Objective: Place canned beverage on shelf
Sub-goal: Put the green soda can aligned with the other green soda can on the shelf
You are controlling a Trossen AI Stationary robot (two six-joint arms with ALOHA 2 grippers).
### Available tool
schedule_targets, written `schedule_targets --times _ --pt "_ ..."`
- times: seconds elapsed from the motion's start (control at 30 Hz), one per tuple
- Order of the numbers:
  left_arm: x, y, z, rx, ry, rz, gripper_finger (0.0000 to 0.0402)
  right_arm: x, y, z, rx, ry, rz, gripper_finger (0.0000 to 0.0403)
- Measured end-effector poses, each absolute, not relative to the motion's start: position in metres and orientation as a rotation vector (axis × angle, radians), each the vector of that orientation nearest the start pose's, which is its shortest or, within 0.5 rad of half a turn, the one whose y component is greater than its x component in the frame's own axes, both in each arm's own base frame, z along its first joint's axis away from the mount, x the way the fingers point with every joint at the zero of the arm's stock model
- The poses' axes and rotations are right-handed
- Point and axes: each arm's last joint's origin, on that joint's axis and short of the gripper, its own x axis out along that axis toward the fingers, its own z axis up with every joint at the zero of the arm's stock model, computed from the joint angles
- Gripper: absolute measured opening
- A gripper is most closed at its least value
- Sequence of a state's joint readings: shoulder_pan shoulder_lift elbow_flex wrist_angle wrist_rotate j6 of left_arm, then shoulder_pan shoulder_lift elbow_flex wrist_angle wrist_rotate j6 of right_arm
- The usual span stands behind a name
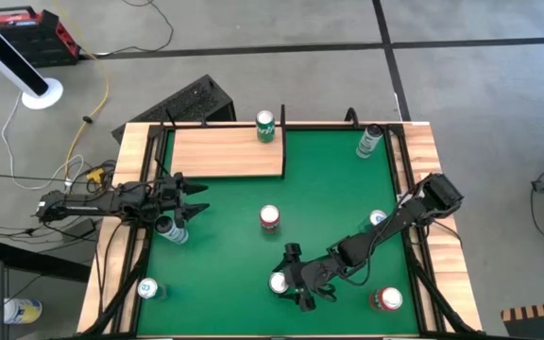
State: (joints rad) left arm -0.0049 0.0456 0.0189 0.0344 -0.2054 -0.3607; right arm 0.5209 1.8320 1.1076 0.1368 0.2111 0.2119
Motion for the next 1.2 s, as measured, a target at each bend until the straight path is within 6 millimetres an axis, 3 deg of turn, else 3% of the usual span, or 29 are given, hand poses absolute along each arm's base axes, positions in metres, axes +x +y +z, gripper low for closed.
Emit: schedule_targets --times 0.3,0.47,0.63,0.77,0.9,1.2 --pt "0.099 0.005 0.17 -0.36 -0.043 0.197 0.0332 0.345 0.187 0.2 0.005 0.55 0.238 0.0331" --pt "0.099 0.005 0.17 -0.359 -0.042 0.197 0.0332 0.35 0.18 0.233 -0.007 0.483 0.239 0.0333" --pt "0.099 0.005 0.169 -0.351 -0.04 0.197 0.0332 0.36 0.16 0.278 -0.094 0.405 0.218 0.0333" --pt "0.099 0.005 0.17 -0.352 -0.043 0.197 0.0332 0.376 0.132 0.315 -0.146 0.347 0.154 0.0333" --pt "0.099 0.005 0.172 -0.354 -0.063 0.193 0.0332 0.392 0.092 0.339 -0.172 0.321 0.056 0.0333" --pt "0.099 0.005 0.172 -0.356 -0.07 0.192 0.0332 0.402 -0.028 0.344 -0.076 0.338 -0.096 0.0333"
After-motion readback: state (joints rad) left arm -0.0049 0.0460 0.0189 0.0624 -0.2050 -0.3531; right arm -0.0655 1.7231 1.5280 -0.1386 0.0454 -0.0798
